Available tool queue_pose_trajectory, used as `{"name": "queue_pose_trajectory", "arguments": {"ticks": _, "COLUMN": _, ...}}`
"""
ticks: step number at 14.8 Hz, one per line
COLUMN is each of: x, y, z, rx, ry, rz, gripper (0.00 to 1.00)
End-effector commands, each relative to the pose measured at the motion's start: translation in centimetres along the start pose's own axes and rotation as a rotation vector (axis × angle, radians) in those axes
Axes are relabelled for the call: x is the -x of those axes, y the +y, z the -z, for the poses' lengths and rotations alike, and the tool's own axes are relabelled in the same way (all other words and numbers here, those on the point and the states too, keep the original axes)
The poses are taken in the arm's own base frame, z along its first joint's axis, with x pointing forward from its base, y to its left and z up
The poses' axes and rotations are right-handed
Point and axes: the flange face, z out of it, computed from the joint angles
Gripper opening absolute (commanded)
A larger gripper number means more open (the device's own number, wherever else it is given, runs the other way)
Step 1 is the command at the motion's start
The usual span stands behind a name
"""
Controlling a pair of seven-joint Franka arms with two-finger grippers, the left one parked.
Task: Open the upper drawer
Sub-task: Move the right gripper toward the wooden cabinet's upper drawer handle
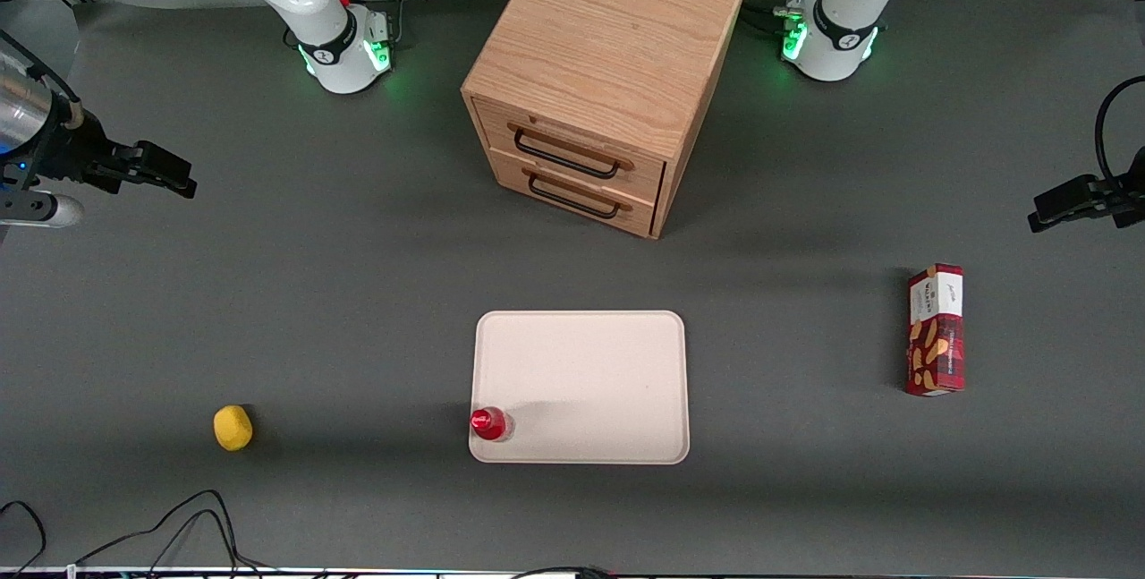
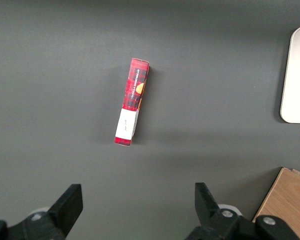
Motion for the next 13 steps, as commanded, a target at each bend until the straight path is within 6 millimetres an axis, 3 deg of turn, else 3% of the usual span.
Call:
{"name": "queue_pose_trajectory", "arguments": {"ticks": 1, "x": 0.3, "y": -0.2, "z": 0.7, "rx": 0.002, "ry": 0.005, "rz": 0.005, "gripper": 1.0}}
{"name": "queue_pose_trajectory", "arguments": {"ticks": 5, "x": -0.1, "y": -1.1, "z": 0.3, "rx": 0.002, "ry": 0.005, "rz": -0.01, "gripper": 1.0}}
{"name": "queue_pose_trajectory", "arguments": {"ticks": 8, "x": -0.4, "y": -4.3, "z": 0.1, "rx": -0.009, "ry": 0.022, "rz": -0.017, "gripper": 1.0}}
{"name": "queue_pose_trajectory", "arguments": {"ticks": 13, "x": 2.0, "y": -14.7, "z": -0.2, "rx": -0.099, "ry": 0.034, "rz": 0.171, "gripper": 1.0}}
